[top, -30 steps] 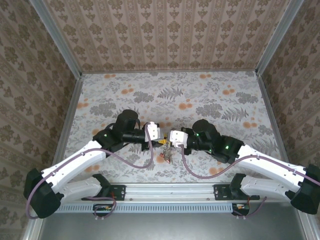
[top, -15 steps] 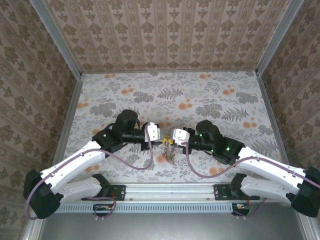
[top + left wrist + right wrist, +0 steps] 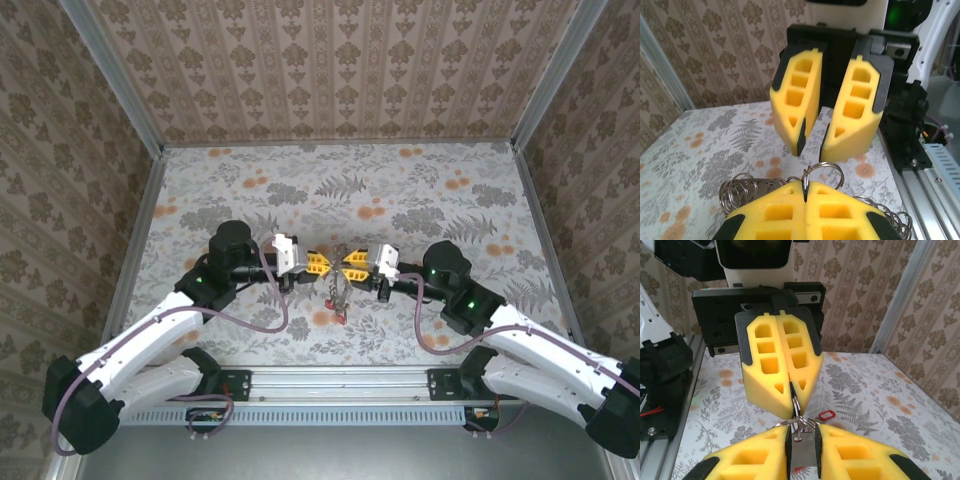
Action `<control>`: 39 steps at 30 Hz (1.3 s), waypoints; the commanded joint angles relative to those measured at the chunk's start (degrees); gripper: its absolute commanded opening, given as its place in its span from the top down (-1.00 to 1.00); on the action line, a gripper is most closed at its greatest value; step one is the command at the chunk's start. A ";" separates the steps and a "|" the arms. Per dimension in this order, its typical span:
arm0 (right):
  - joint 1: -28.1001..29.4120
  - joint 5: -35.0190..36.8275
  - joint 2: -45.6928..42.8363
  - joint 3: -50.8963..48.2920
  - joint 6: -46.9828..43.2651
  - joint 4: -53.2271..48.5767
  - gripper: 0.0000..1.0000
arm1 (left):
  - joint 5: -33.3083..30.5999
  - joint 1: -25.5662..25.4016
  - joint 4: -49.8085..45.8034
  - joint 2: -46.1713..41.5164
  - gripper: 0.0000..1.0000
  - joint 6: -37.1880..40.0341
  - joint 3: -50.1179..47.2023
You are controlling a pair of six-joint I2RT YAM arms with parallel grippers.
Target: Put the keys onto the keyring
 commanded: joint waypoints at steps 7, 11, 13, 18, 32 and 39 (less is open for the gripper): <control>-0.29 -3.25 2.35 1.09 2.50 3.46 0.60 | 4.32 0.27 14.80 -0.65 1.00 -8.06 -1.66; -0.33 -4.72 2.38 1.20 3.74 5.35 0.60 | 4.20 -0.30 15.68 -0.07 1.00 -8.55 -2.04; -0.28 -5.96 2.60 1.55 4.29 5.85 0.60 | 3.98 -0.53 15.98 0.21 1.00 -8.48 -2.22; -0.31 -8.16 2.99 2.58 4.63 5.34 0.70 | 3.81 -1.44 14.95 1.23 1.00 -7.03 -2.01; -1.24 -9.94 3.38 3.44 5.07 6.03 1.00 | 3.38 -2.12 14.85 3.30 1.00 -5.90 -3.82; -1.85 -8.57 1.44 5.33 0.83 -3.80 1.00 | 1.80 -0.49 12.16 1.65 1.00 -5.39 -5.24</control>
